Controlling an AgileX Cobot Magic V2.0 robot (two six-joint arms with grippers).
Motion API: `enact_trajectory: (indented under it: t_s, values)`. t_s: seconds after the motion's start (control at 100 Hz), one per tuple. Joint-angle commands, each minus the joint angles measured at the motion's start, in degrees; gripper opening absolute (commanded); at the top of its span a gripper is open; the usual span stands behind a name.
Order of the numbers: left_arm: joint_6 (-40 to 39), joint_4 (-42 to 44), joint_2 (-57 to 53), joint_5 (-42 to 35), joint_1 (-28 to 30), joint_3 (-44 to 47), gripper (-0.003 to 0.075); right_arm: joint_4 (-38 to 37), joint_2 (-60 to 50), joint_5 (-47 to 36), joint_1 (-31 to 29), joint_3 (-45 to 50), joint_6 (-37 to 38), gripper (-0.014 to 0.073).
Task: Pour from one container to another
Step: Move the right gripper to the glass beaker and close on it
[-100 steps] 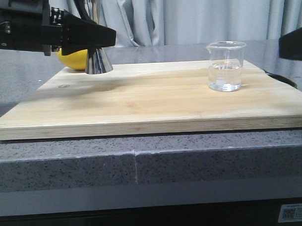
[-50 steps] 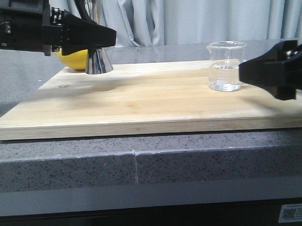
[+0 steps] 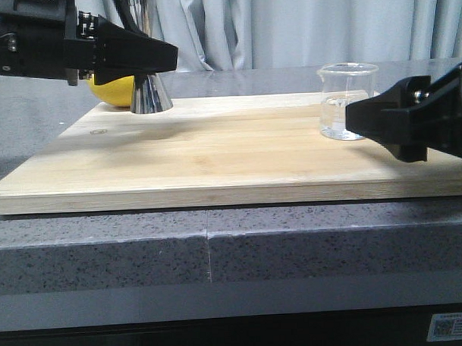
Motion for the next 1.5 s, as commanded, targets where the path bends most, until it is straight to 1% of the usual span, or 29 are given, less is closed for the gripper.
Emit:
enact_trajectory:
  t_s: [0.0, 0.13, 0.27, 0.7, 0.99, 1.49]
  values:
    - [-0.42, -3.81, -3.09, 6.69, -0.37, -1.56, -0.0019, -0.63, -0.91, -3.71, 0.13, -2.16, 0.03, 0.0469]
    - [-0.42, -3.81, -3.09, 6.69, -0.37, -1.56, -0.0019, -0.98, -0.86, -3.46, 0.13, -3.87, 0.03, 0.0469]
    - [-0.42, -3.81, -3.09, 6.69, -0.37, -1.56, -0.0019, -2.17, -0.24, -1.19, 0.13, -5.57, 0.03, 0.0470]
    - [-0.42, -3.81, -3.09, 6.69, -0.37, -1.56, -0.0019, -2.45, 3.49, -2.70, 0.13, -7.29, 0.03, 0.0469]
    - [-0.42, -3.81, -3.09, 6.69, -0.37, -1.56, -0.0019, -2.45, 3.59, -1.82, 0.13, -8.92, 0.03, 0.0469]
    - [-0.42, -3.81, -3.09, 6.69, -0.37, -1.56, -0.0019, -2.45, 3.83, -1.70, 0.13, -8.90, 0.03, 0.0468]
